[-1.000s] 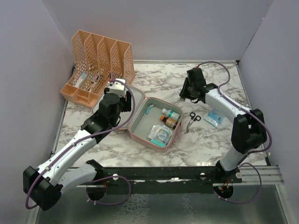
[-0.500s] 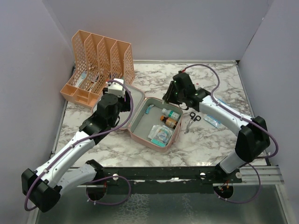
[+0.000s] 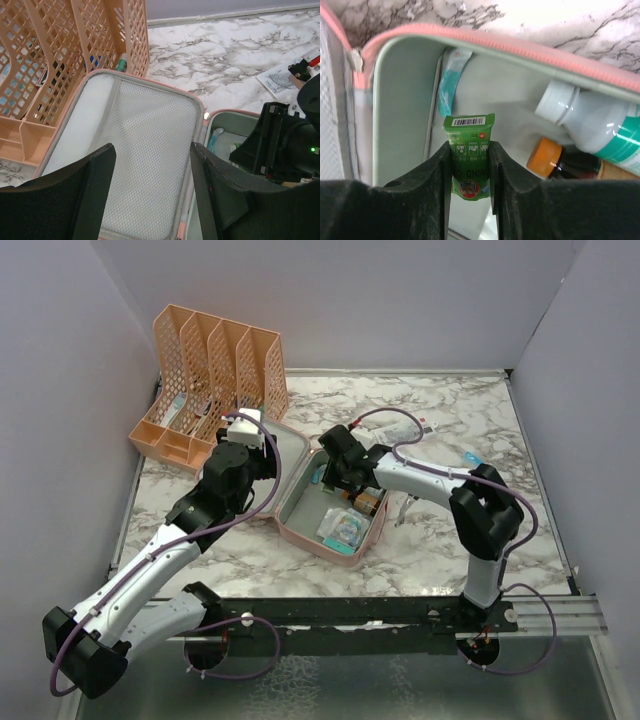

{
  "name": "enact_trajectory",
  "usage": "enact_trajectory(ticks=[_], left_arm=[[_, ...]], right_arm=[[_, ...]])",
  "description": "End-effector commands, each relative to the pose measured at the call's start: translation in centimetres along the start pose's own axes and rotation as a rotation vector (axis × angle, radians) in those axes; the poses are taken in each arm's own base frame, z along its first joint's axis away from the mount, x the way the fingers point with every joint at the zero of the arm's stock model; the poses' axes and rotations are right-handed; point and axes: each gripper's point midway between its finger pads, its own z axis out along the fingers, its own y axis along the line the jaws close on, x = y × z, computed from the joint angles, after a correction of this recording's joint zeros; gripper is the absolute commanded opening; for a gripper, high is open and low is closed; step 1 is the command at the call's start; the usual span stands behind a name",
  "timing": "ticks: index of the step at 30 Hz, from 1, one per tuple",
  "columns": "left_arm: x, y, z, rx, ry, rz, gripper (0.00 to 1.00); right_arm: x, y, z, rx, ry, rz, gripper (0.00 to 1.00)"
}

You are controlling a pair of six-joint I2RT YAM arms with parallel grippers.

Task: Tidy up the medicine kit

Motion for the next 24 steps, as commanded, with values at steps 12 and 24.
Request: enact_trajectory(ticks=[12,24], left_arm=[[0.0,0.8,-0.1,-0.034,-0.004,-0.002,0.64],[0.3,0.8,0.1,-0.034,0.004,0.002,0.64]], right_arm=[[-1.9,0.2,3.8,0.155,-0.101,0.149,0.32],[-1.6,-0.1,5.0,0.181,-0.093,0.113,0.38]])
